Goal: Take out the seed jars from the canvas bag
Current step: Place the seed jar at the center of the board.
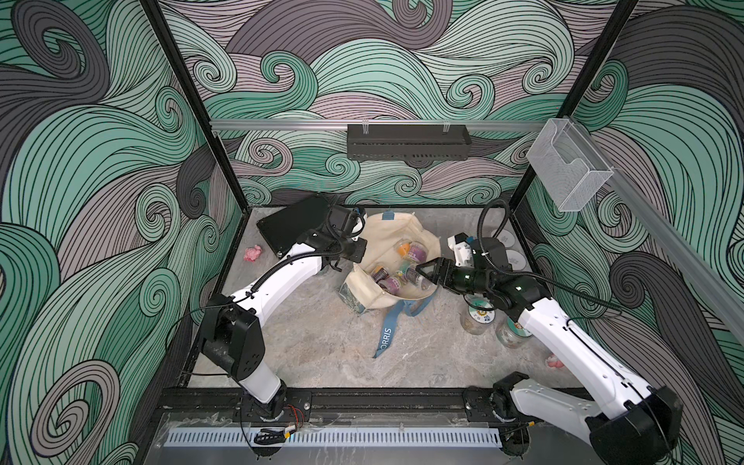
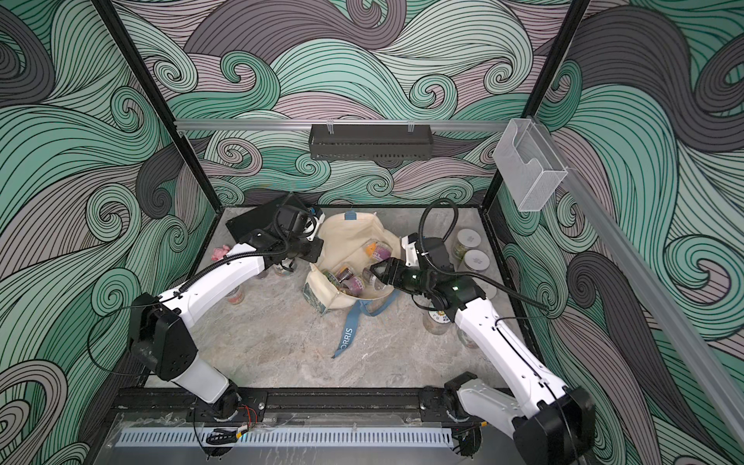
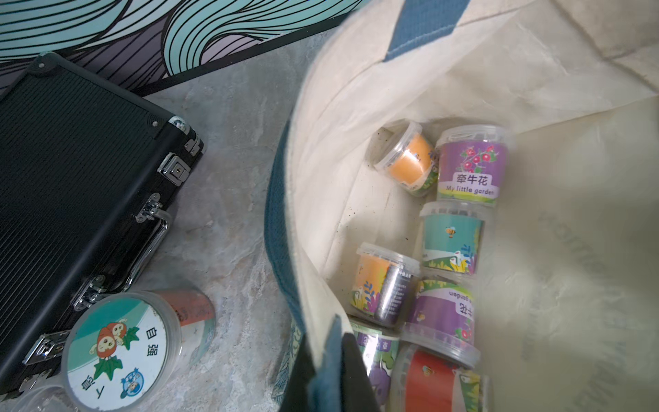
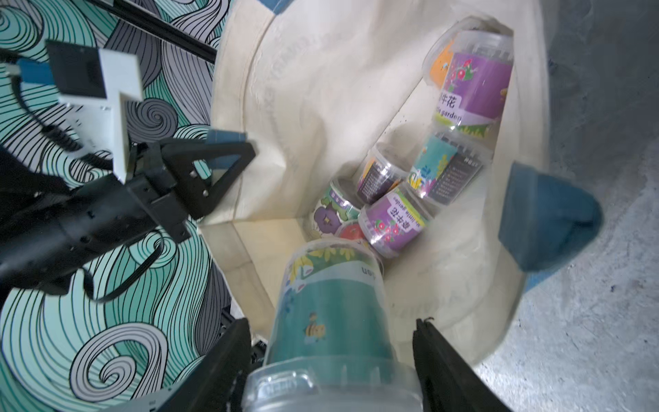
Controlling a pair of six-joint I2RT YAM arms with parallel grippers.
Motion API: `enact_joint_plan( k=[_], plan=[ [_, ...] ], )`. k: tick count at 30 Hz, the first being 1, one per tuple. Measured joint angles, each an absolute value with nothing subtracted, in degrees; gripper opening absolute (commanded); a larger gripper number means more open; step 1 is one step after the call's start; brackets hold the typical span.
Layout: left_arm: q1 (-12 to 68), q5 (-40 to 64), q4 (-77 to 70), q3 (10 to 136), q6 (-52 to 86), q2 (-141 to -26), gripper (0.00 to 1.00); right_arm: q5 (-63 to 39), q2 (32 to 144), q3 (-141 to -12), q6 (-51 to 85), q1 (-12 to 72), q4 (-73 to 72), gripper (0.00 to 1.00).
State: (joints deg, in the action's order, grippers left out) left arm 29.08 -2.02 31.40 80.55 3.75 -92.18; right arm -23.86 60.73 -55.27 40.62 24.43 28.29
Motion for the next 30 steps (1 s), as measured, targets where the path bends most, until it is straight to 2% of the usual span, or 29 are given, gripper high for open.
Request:
enact_joint_plan(
  k=[7,14,27,30],
  plan=[
    [28.67,-1.5,31.48,80.58,4.14,-92.18,0.0,-33.3,53.58,-54.78,39.86,20.8,39.31,0.66],
    [28.16,-1.26,31.66,80.58,4.14,-92.18,0.0,-39.13,51.42,-53.82,40.23,19.68,48.23,0.66],
    [27.49,-0.78,31.75,80.58,4.16,-92.18,0.0,-32.93,54.78,-49.65,33.34,19.62,64.93,0.65],
    [27.29,-0.67,31.77,80.58,4.21,-92.18,0.0,-30.06,56.18,-49.65,32.05,19.62,66.96,0.6]
  ],
)
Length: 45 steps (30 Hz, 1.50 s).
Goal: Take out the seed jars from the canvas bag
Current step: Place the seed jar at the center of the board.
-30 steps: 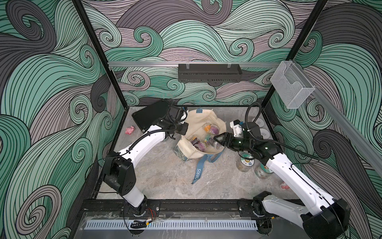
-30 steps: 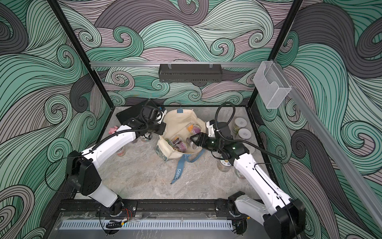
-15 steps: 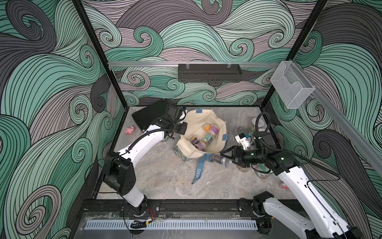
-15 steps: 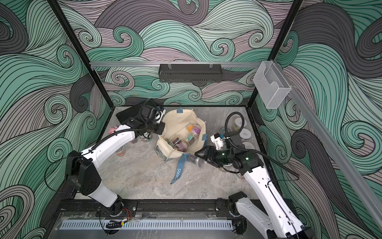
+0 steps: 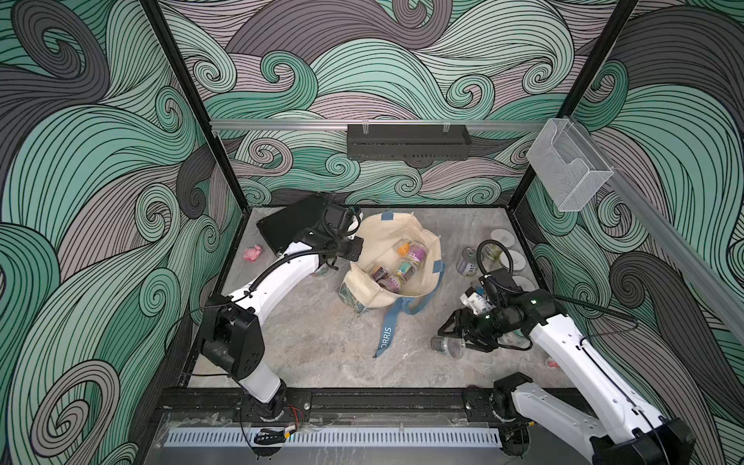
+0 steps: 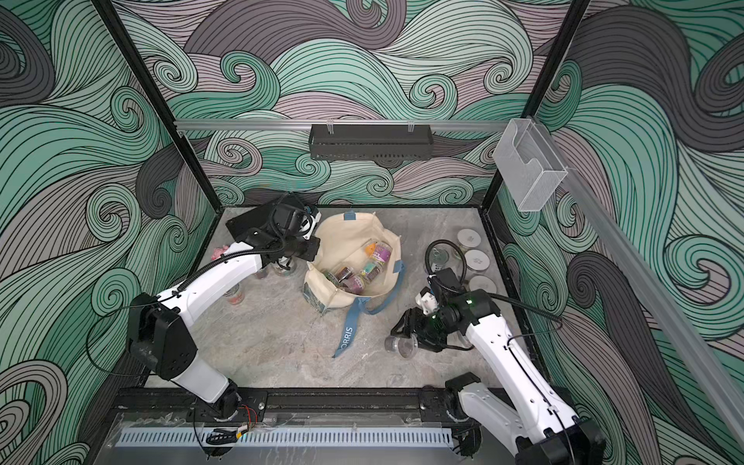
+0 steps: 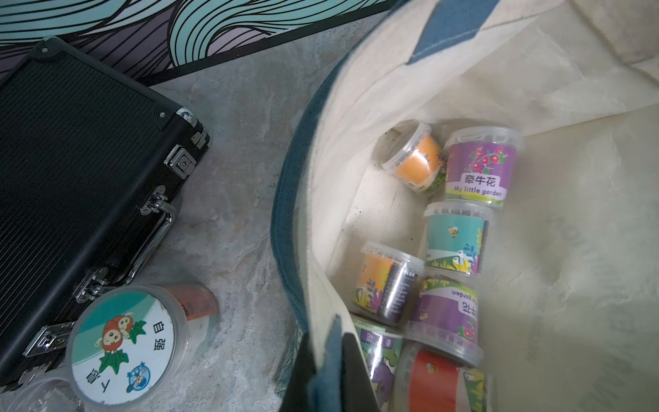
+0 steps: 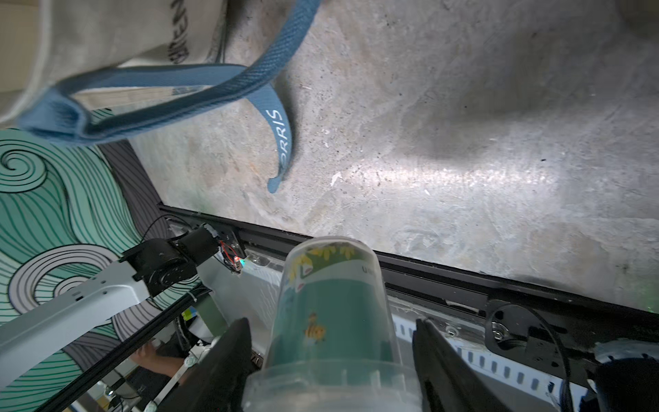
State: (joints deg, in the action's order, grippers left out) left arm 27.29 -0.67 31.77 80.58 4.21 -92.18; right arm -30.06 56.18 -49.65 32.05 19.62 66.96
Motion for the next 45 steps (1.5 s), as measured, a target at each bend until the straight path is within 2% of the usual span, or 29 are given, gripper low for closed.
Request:
enact_joint_plan(
  k=[13,27,31,37,45],
  plan=[
    [26.63,0.6,31.81,80.58,4.32,-92.18,0.0,-17.21,62.92,-49.43,32.38,19.59,69.52,0.61],
    [26.37,1.17,31.83,80.58,4.32,-92.18,0.0,-13.04,70.91,-47.68,35.86,19.59,65.54,0.66],
    [26.37,1.32,31.83,80.58,4.32,-92.18,0.0,-12.45,73.97,-47.13,36.82,19.59,63.92,0.73],
    [26.37,1.32,31.83,80.58,4.32,-92.18,0.0,-10.87,75.46,-47.2,38.0,19.59,62.41,0.99],
    [26.35,1.34,31.83,80.58,4.32,-92.18,0.0,-9.61,73.63,-47.46,37.95,19.59,63.37,0.99]
  ],
)
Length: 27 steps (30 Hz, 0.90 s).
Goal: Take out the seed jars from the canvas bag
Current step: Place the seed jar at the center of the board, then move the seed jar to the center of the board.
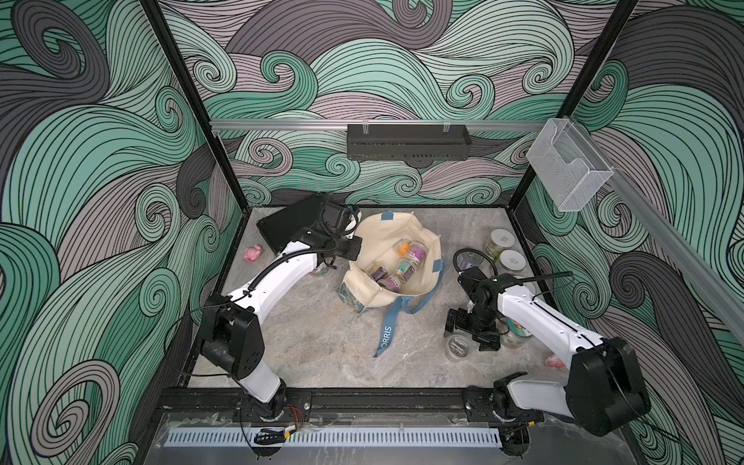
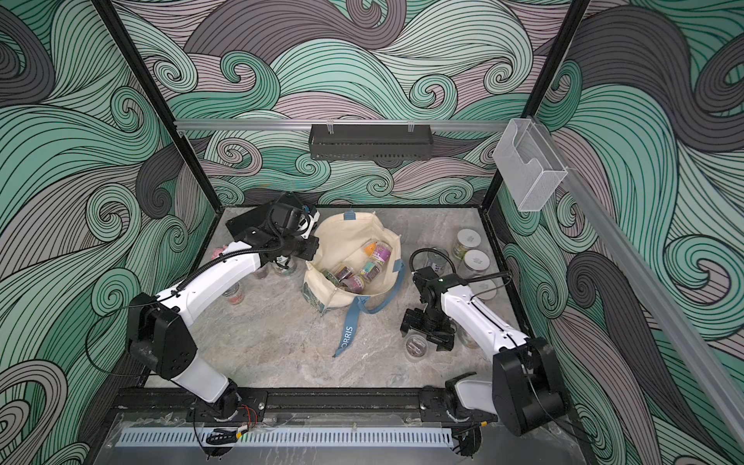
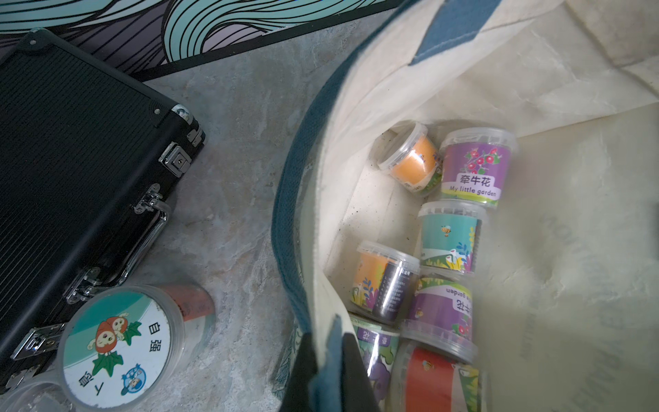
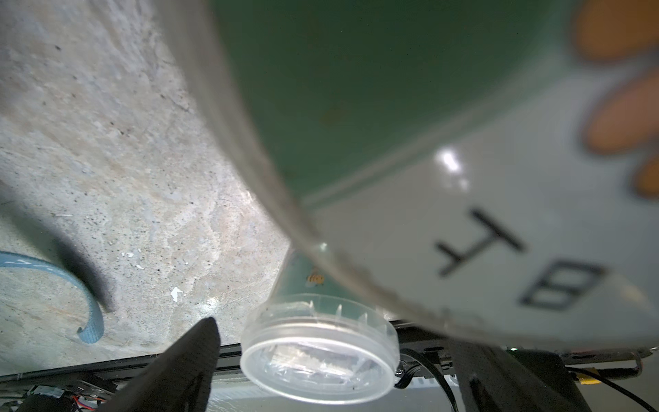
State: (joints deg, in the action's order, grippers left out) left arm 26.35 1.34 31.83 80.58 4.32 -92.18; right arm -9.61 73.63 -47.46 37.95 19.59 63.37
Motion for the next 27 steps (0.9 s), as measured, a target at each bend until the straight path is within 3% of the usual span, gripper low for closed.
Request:
enact_joint_plan(
  k=[5,8,15,17,27],
  plan=[
    [26.24,1.45,31.83,80.58,4.32,-92.18,0.0,-8.95,67.85,-51.0,36.71,19.75,66.48,0.99],
    [25.74,2.0,31.83,80.58,4.32,-92.18,0.0,-9.23,64.42,-52.95,35.53,21.1,67.59,0.94],
    [25.36,2.66,31.77,80.58,4.29,-92.42,0.0,-9.98,60.07,-54.52,34.85,34.61,67.16,0.6],
    [25.28,2.7,31.73,80.58,4.29,-92.49,0.0,-9.69,60.23,-54.48,35.18,37.74,66.46,0.55],
    [25.19,2.83,31.73,80.58,4.29,-92.49,0.0,-5.96,66.61,-49.47,38.22,48.75,60.36,0.55]
  ],
)
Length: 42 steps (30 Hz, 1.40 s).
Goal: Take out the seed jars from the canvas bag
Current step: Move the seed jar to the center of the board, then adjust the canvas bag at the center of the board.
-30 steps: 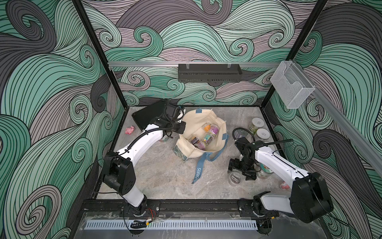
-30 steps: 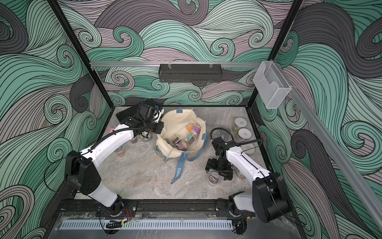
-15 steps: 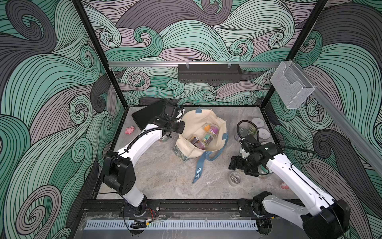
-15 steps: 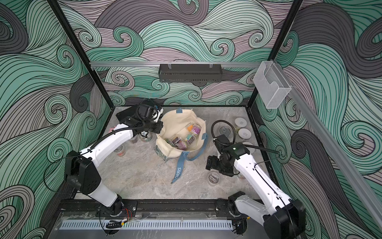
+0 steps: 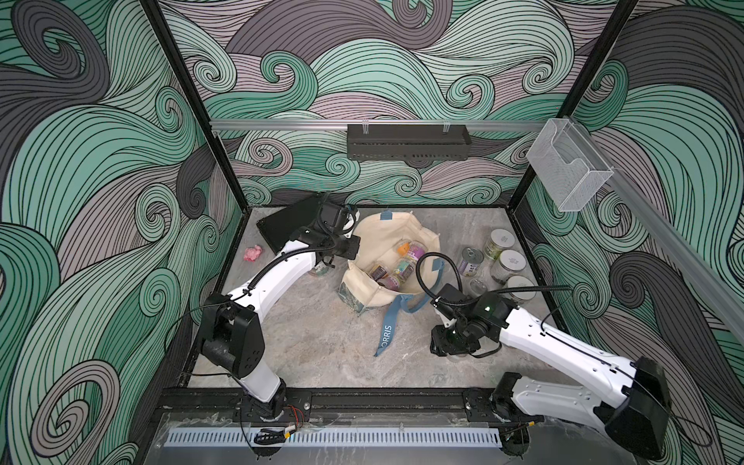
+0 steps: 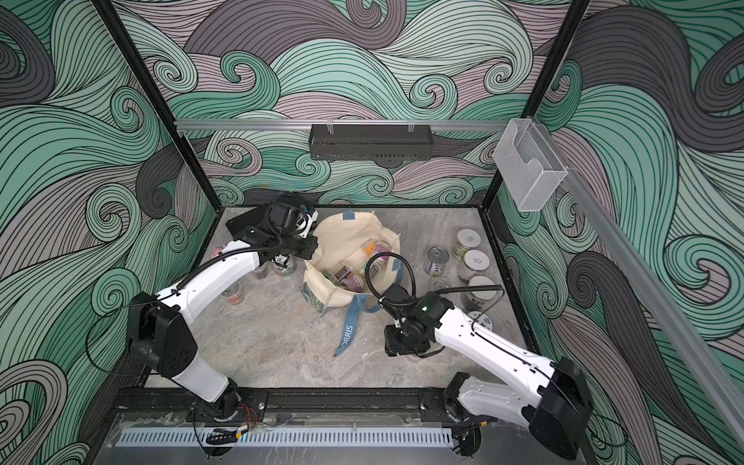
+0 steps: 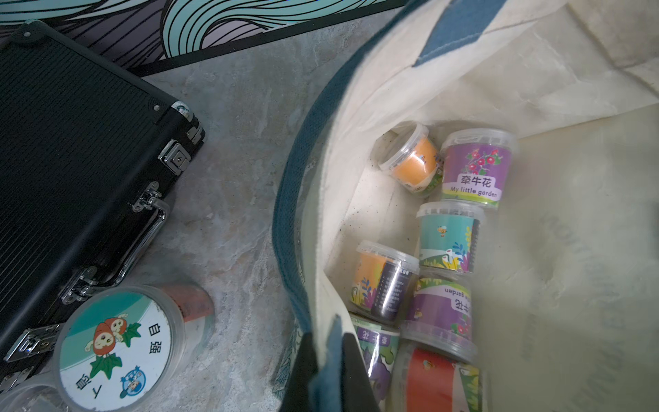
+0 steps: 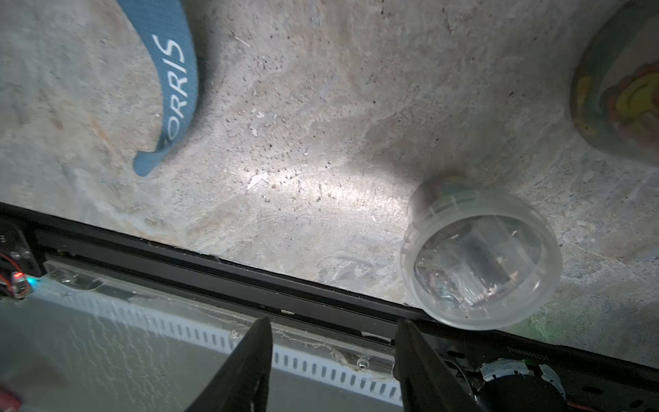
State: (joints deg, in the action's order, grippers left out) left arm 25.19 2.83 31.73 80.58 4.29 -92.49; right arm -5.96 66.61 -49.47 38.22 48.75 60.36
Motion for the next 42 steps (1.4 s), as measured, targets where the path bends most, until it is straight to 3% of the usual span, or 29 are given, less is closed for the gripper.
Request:
enact_joint_plan(
  k=[19,31,37,42],
  plan=[
    [25.12,3.86,31.62,80.93,4.14,-93.17,0.0,3.86,77.69,-44.29,42.94,49.34,50.68,0.56],
    [25.08,7.31,31.22,80.93,4.16,-93.23,0.0,3.9,62.83,-40.82,43.86,41.65,51.07,0.61],
    [26.11,8.08,30.79,80.86,3.62,-93.08,0.0,1.21,53.76,-48.51,41.21,41.3,50.78,0.62],
    [29.58,7.22,30.41,80.34,1.74,-91.83,0.0,-3.27,54.81,-56.27,37.71,40.84,48.18,0.62]
  ],
)
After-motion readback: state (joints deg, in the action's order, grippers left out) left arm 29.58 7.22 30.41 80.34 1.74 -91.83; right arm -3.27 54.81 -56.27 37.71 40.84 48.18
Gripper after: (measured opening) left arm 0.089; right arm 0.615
